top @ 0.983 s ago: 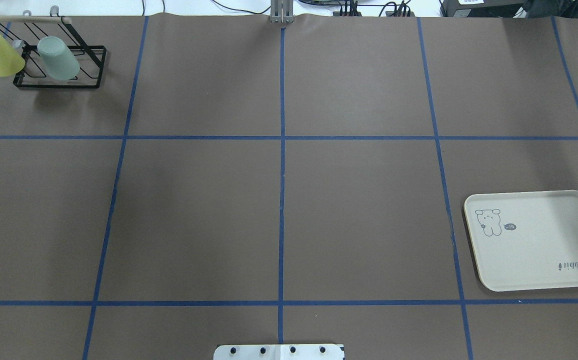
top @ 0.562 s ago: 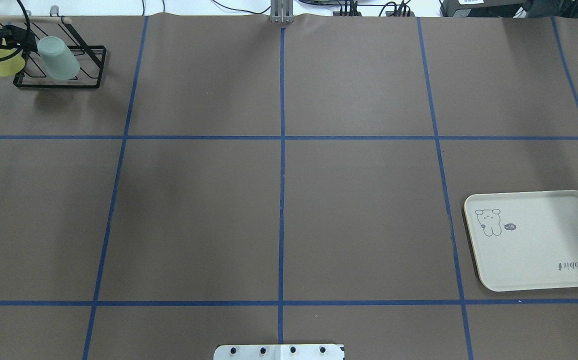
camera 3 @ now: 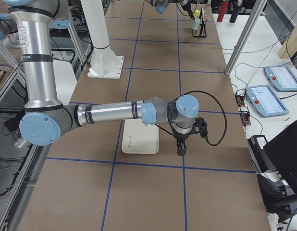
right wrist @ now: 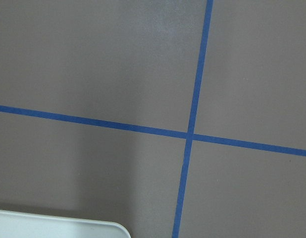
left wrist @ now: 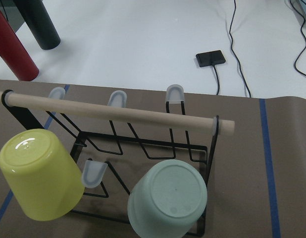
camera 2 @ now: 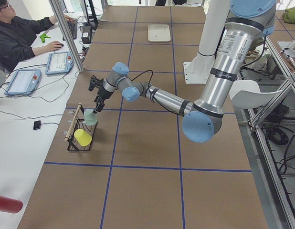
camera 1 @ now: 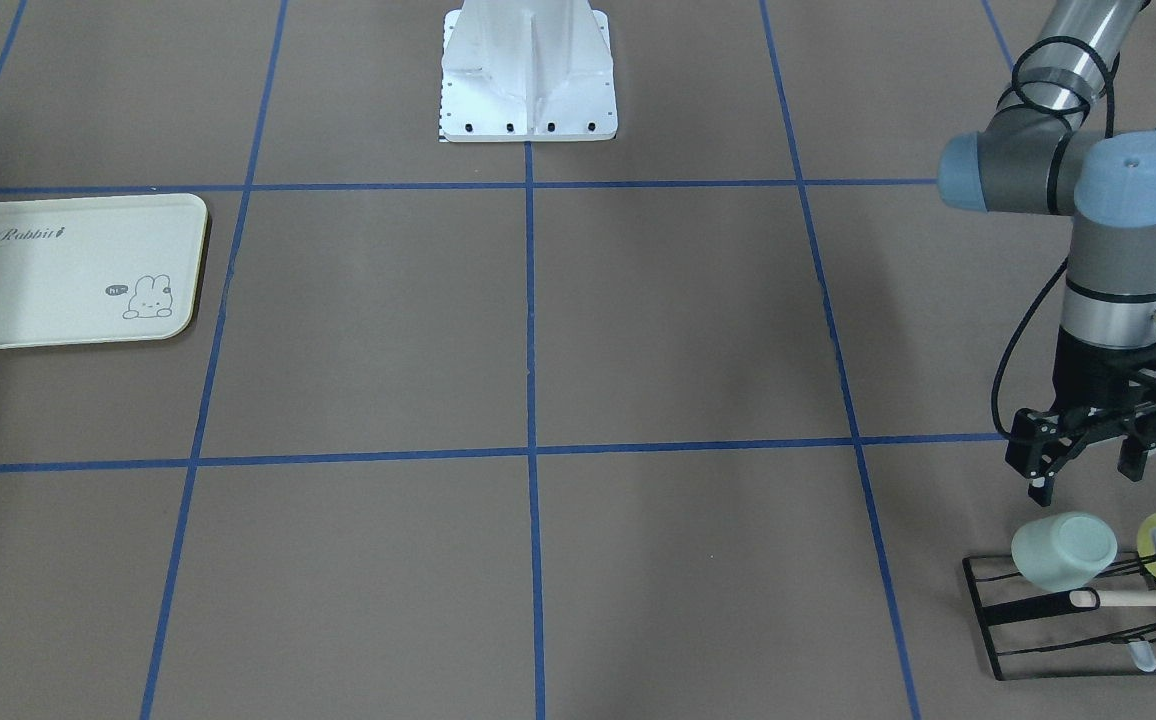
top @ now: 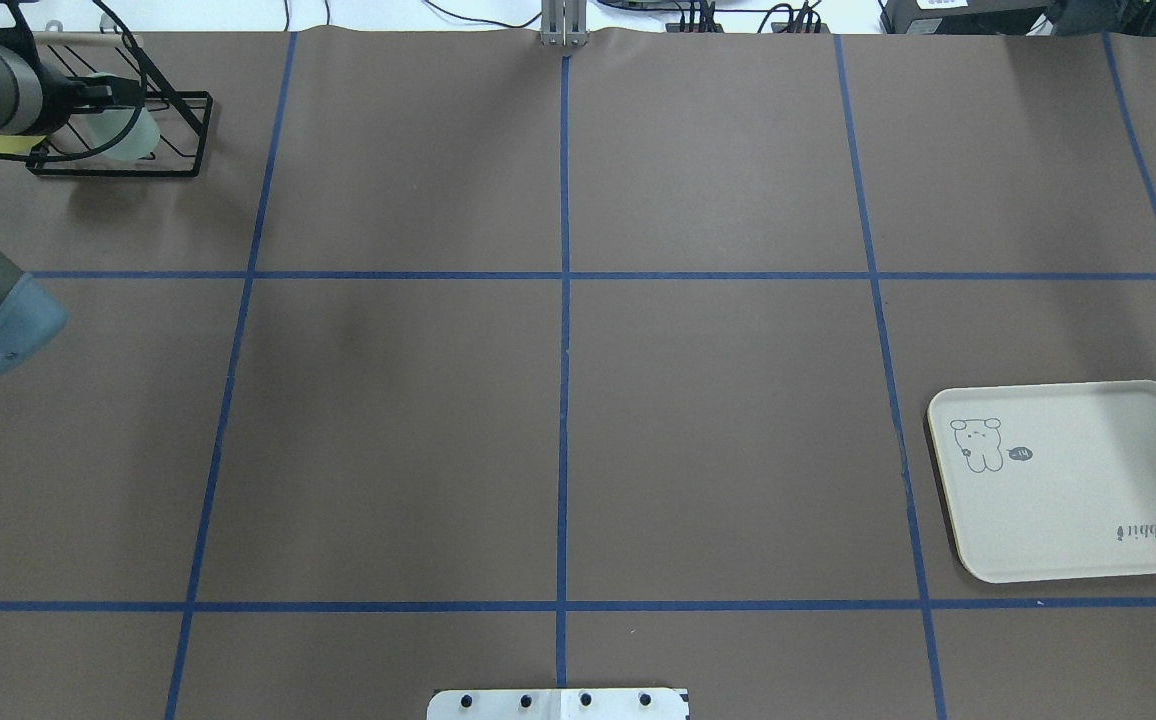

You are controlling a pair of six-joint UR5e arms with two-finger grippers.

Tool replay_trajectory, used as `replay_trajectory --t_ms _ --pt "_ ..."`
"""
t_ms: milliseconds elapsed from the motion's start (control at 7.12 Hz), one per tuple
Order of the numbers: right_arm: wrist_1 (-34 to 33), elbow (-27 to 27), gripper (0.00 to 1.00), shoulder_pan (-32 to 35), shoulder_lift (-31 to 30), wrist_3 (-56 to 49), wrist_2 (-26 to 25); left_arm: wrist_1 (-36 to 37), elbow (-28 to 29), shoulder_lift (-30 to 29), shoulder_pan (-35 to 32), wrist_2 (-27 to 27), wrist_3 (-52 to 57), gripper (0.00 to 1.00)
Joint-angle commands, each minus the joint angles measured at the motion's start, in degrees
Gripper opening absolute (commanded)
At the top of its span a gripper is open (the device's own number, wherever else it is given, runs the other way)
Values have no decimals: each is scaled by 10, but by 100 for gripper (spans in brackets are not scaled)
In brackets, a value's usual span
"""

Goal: Left arm grabs green cup and hands to right arm on tray

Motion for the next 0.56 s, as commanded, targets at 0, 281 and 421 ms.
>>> replay_trajectory --t_ms 0,281,421 --pt "1 0 100 0 0 1 2 2 27 -14 3 43 18 100" --pt "0 0 100 0 0 0 2 -1 53 -35 3 66 33 100" --pt "0 0 100 0 0 0 1 -2 62 -43 4 68 32 100"
